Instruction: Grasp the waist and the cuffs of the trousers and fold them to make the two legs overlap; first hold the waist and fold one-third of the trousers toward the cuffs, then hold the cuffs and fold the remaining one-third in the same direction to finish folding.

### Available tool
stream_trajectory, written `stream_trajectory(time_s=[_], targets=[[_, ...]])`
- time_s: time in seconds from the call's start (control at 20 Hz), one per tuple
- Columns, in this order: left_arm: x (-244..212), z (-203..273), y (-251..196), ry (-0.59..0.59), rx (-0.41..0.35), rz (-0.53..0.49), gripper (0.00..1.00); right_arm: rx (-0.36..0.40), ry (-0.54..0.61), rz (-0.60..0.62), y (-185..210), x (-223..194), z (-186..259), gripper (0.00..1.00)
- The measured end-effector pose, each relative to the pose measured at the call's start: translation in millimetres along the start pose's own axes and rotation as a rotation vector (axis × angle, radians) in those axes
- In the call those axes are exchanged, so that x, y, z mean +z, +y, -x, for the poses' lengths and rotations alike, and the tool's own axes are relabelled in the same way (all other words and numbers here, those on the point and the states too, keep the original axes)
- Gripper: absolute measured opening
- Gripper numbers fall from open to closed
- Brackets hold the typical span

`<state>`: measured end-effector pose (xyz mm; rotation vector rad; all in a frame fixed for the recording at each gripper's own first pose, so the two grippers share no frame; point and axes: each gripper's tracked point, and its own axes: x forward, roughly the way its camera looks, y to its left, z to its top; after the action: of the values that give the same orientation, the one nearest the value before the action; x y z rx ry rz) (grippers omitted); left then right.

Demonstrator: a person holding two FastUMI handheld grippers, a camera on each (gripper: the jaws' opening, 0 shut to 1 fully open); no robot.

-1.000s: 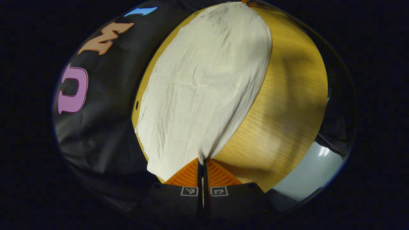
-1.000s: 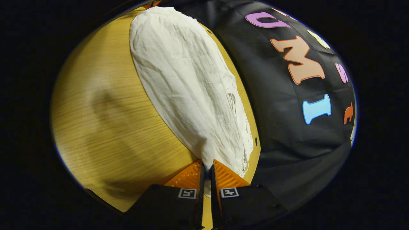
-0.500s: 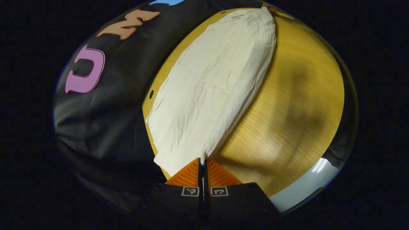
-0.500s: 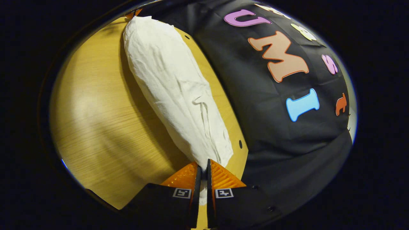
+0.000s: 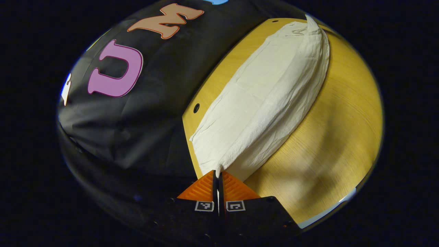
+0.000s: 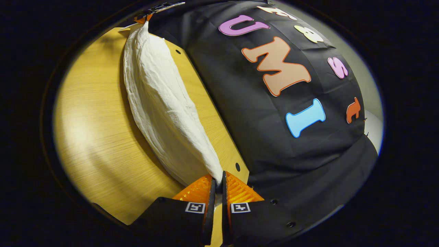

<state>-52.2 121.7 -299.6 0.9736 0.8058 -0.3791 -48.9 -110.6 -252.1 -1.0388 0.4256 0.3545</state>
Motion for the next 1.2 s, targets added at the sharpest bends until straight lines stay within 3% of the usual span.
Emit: stream_trajectory(time_s=[0.1,0.4,0.85,1.0,1.05,1.2], targets=[[11,-3,13,-0.002,0.04,0.027,0.0,-0.018,-0.024,-0.025,-14,7,-10,0.1],[45,-14,50,-0.044,0.148,0.134,0.0,-0.076,-0.034,-0.118,-46,25,-51,0.13],[85,-108,67,-0.085,0.074,0.181,0.0,-0.107,0.051,-0.067,-44,38,-123,0.13],[92,-133,59,-0.086,0.065,0.184,0.0,-0.106,0.1,-0.078,-30,31,-154,0.17],[96,-140,55,-0.09,0.063,0.188,0.0,-0.102,0.117,-0.084,-23,28,-163,0.13],[102,-162,46,-0.088,0.066,0.197,0.0,-0.084,0.163,-0.103,-1,19,-187,0.13]])
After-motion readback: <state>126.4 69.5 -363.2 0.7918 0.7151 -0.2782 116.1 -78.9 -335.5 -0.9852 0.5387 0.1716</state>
